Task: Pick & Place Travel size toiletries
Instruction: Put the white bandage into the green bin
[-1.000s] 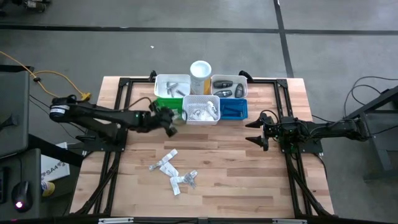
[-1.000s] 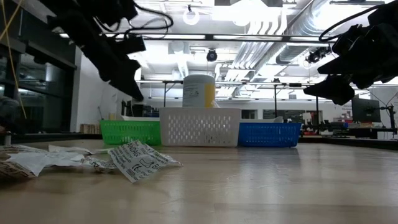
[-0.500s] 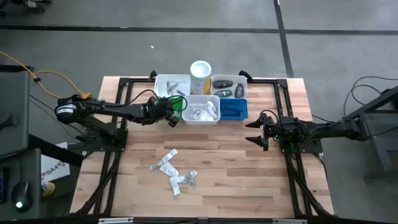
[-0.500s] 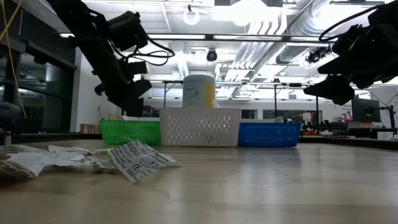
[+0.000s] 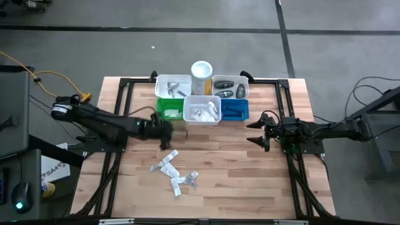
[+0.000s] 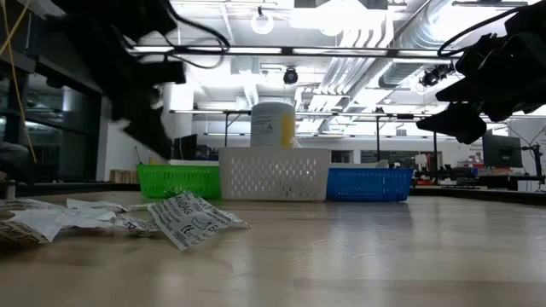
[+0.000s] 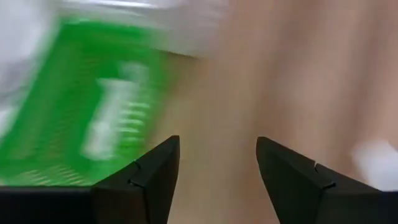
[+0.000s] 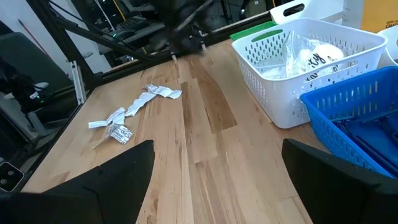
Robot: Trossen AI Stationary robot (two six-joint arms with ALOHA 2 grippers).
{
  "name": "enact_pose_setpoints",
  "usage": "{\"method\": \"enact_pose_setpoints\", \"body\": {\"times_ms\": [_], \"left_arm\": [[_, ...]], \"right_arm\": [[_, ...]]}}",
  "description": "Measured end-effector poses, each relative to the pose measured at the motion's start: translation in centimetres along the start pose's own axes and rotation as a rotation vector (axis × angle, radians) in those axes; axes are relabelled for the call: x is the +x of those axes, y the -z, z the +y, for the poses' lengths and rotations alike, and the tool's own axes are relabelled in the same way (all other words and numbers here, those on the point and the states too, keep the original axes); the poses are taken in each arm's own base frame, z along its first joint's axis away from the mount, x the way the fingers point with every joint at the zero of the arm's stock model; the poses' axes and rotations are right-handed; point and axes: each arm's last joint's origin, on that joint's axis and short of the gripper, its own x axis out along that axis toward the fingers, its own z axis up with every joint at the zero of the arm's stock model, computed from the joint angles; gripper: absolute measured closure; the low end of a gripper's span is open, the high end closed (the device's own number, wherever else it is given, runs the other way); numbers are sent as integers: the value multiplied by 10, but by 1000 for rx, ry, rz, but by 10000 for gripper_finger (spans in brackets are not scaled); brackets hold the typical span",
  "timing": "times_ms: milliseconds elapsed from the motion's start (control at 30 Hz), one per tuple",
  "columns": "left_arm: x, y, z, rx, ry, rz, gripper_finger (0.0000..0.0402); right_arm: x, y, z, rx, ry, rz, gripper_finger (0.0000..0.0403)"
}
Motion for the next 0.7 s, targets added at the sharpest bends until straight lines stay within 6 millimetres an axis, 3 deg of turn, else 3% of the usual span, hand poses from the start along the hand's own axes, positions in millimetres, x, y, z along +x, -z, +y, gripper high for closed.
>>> {"method": "enact_pose_setpoints", "body": {"times_ms": [167,300,700], "left_arm": [[-13,10,-33,372,272,-5,191],[-14,14,-45,622,347,-38,191],[-3,12,-61,741,535,-93,190]], "right_arm": [[0,0,0,0,0,0,57],[0,0,0,0,0,0,57],[0,0,0,0,0,0,57]]}}
